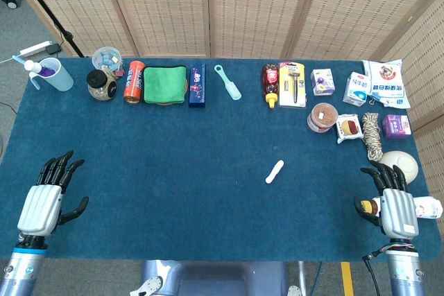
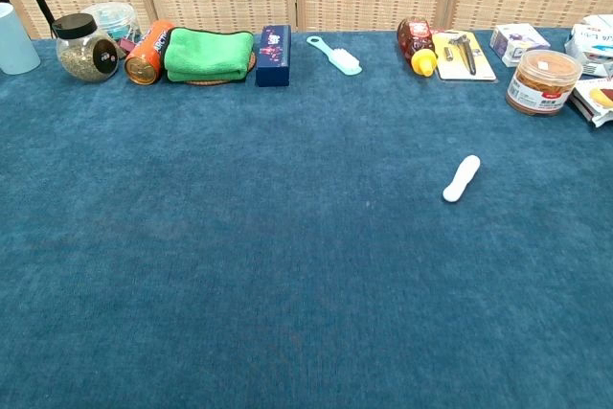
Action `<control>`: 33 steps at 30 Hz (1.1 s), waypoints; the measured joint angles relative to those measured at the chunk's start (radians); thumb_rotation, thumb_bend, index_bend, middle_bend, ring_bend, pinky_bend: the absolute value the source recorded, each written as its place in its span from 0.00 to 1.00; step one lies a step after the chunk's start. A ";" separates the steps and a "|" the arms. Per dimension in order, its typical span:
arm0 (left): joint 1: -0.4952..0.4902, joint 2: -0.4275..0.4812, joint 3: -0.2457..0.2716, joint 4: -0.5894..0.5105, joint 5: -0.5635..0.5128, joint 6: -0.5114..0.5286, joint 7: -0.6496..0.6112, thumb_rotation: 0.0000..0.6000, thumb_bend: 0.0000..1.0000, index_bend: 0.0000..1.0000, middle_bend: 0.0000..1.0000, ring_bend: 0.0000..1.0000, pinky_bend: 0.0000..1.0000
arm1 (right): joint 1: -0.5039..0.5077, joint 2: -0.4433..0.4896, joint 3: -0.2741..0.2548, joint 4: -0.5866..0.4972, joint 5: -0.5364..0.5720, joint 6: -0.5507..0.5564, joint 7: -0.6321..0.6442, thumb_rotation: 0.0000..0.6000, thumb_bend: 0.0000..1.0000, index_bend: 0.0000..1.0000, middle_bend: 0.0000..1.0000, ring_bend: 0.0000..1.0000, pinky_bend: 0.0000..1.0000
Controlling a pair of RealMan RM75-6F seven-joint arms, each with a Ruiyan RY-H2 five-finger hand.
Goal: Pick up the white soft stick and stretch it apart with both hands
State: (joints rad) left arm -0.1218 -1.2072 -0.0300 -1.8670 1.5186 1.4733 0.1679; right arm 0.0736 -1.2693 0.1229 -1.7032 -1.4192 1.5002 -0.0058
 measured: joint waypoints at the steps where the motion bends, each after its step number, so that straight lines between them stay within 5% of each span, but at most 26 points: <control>1: 0.000 0.000 0.001 0.000 0.001 -0.001 0.000 1.00 0.31 0.15 0.01 0.02 0.00 | 0.000 0.000 -0.001 0.000 0.000 -0.001 0.001 1.00 0.36 0.24 0.15 0.11 0.04; 19: 0.002 0.023 -0.002 -0.013 0.020 0.012 -0.015 1.00 0.31 0.15 0.01 0.02 0.00 | 0.017 0.011 -0.005 0.006 -0.021 -0.026 0.028 1.00 0.36 0.24 0.16 0.12 0.04; 33: -0.021 0.067 -0.022 -0.034 0.020 -0.008 0.006 1.00 0.31 0.15 0.01 0.03 0.00 | 0.093 0.027 0.027 0.052 -0.002 -0.142 0.142 1.00 0.36 0.39 0.18 0.13 0.06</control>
State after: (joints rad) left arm -0.1430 -1.1401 -0.0519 -1.9007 1.5390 1.4651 0.1743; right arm 0.1663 -1.2422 0.1502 -1.6508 -1.4212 1.3585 0.1364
